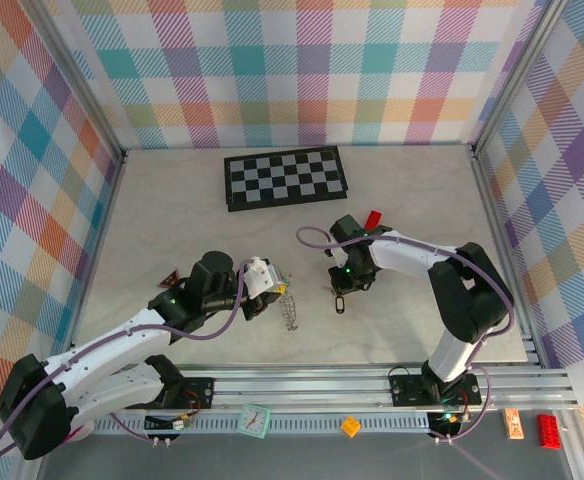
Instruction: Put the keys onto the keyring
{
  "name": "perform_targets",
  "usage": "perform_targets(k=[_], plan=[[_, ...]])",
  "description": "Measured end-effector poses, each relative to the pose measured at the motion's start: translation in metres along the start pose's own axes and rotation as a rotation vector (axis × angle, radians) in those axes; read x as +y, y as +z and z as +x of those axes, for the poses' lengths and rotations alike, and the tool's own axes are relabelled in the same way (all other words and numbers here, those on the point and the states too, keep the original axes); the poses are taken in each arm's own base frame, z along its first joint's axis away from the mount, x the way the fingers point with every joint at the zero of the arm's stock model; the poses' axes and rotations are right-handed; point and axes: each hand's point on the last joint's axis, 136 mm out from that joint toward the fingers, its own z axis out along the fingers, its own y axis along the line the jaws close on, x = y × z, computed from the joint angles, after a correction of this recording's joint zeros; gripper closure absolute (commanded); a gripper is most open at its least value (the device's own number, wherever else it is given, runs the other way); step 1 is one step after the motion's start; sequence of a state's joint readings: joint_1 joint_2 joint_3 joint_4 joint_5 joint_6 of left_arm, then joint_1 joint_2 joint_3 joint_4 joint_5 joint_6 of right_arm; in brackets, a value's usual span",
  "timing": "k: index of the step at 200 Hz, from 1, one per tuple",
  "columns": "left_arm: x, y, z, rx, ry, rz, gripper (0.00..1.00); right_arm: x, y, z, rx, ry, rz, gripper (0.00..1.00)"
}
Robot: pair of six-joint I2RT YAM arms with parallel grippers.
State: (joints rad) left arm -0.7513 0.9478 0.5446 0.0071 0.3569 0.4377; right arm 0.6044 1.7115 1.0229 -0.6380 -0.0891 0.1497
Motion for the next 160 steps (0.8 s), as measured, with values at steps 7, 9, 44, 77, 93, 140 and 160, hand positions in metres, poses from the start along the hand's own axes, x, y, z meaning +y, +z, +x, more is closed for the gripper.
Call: perform_targets(k=[7,9,44,77,93,140,160], plan=[[0.000,0.000,0.000,0.001,0.000,0.000,1.00,0.000,0.000,0.000,0.003,0.001,0.000,0.87],[0.000,0.000,0.000,0.001,0.000,0.000,1.00,0.000,0.001,0.000,0.003,0.001,0.000,0.87],[0.000,0.000,0.000,0.000,0.000,0.000,1.00,-0.001,0.004,0.003,0.022,0.005,0.004,0.87],[0.000,0.000,0.000,0.000,0.000,0.000,1.00,-0.001,0.003,0.003,0.025,0.006,0.004,0.96],[0.000,0.000,0.000,0.000,0.000,0.000,1.00,-0.001,0.003,0.002,0.024,0.006,0.004,1.00],[0.000,0.000,0.000,0.000,0.000,0.000,1.00,0.002,-0.006,-0.001,-0.003,-0.006,0.000,1.00],[0.000,0.000,0.000,0.000,0.000,0.000,1.00,0.011,-0.026,-0.009,-0.076,-0.047,-0.012,1.00]])
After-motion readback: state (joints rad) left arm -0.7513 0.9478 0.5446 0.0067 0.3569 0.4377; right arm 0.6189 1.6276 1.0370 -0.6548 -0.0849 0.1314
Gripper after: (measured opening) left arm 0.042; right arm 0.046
